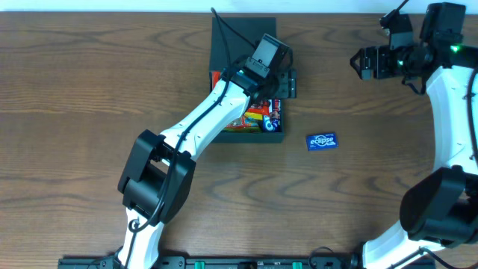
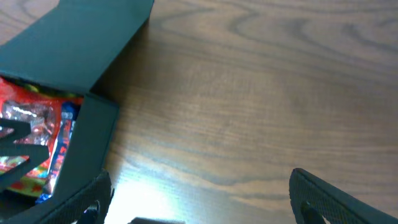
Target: Pack container
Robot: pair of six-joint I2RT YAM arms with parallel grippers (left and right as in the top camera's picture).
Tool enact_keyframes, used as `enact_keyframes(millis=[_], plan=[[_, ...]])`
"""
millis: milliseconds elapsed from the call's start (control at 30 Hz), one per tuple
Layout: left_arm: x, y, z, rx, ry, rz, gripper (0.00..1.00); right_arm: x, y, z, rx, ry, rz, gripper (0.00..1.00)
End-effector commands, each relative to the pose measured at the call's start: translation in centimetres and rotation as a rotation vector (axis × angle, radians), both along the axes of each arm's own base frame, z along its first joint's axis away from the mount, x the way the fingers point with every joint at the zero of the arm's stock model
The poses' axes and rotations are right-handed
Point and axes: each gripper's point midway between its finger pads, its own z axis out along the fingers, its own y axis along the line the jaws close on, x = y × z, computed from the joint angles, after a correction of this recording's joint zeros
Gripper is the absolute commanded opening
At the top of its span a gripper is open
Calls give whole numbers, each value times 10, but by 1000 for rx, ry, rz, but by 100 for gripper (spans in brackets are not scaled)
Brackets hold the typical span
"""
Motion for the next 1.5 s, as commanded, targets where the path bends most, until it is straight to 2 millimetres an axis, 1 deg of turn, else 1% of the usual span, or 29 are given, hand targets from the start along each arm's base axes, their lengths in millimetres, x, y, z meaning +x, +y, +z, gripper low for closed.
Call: enact_keyframes(millis=[0,67,100,133,167,233,300,367,400,467,533,600,667,733,833,933,1033,1133,1233,1300,1333,1467], plan=[[12,14,35,-24,-76,-2,77,-6,-5,-5,-11,35,-15,91],[24,34,53,-20,-122,33,77,-14,-3,-10,-16,69,6,89],[32,48,64,-16,-154,48,77,-20,-1,-15,-9,98,8,87],[40,64,76,-9,-185,74,78,-25,2,-19,7,128,-7,86],[46,77,83,-2,-206,96,79,-28,4,-23,26,156,-31,85],[59,105,96,14,-248,131,82,-38,11,-37,84,234,-111,82],[68,126,101,30,-268,153,85,-48,15,-54,113,298,-152,79],[76,146,101,44,-275,178,85,-61,20,-74,129,363,-170,79],[80,156,101,47,-276,191,85,-70,24,-84,148,413,-202,78],[84,169,102,50,-277,215,86,-83,27,-97,196,499,-307,77],[88,179,102,66,-290,217,86,-93,29,-104,247,573,-432,78],[91,186,103,93,-310,199,85,-98,30,-109,304,633,-582,78],[94,191,104,121,-338,173,86,-96,31,-109,359,664,-714,78],[96,193,106,141,-360,155,87,-93,33,-108,384,668,-771,79],[98,196,108,179,-389,142,89,-91,29,-111,358,660,-881,79],[98,196,107,220,-414,91,90,-91,31,-114,315,648,-934,80],[99,199,108,256,-441,50,92,-88,40,-115,285,622,-964,82],[104,215,109,255,-442,73,93,-79,50,-115,264,571,-983,83],[107,232,110,230,-435,87,93,-70,52,-114,259,518,-1034,80],[110,241,111,224,-436,100,93,-71,52,-115,272,524,-1068,77],[111,246,112,225,-439,109,93,-74,56,-116,292,545,-1077,75],[115,262,113,230,-443,139,93,-85,64,-125,297,596,-1112,74]])
